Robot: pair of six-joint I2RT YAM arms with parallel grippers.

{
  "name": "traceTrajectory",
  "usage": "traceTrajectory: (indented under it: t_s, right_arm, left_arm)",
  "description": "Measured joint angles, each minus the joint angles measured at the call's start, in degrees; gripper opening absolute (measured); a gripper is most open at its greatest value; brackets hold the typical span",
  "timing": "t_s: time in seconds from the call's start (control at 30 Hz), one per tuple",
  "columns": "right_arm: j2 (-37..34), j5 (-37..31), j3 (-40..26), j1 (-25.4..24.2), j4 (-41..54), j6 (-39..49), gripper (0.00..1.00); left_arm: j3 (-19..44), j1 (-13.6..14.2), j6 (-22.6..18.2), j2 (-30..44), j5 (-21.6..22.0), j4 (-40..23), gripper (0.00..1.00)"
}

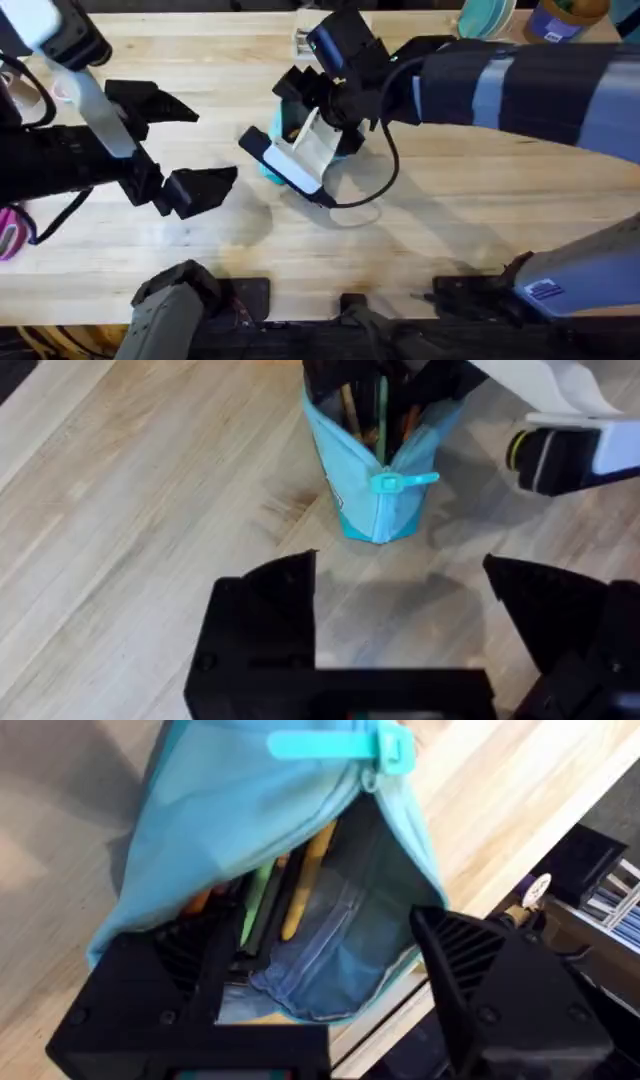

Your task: Unzip the bag, pick up the pens from the table one at a time and place them inside, then zip the bag closed.

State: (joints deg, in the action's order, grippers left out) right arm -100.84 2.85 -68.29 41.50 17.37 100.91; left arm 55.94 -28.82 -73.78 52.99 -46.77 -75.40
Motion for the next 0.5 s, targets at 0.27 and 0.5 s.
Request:
traceTrajectory:
  t_s: [0.27,0.5]
  right_arm:
    - [1.97,3.90,-0.09,-2.06,1.21,-9.53,0.998]
    - [7.06,5.49,-1.16,-6.04,1.51,-25.47,0.998]
  left_arm:
    - [0.00,0.00,0.00,0.00,2.04,0.16,0.993]
    - [0.00,0.00,0.00,0.81,3.13,0.24,0.993]
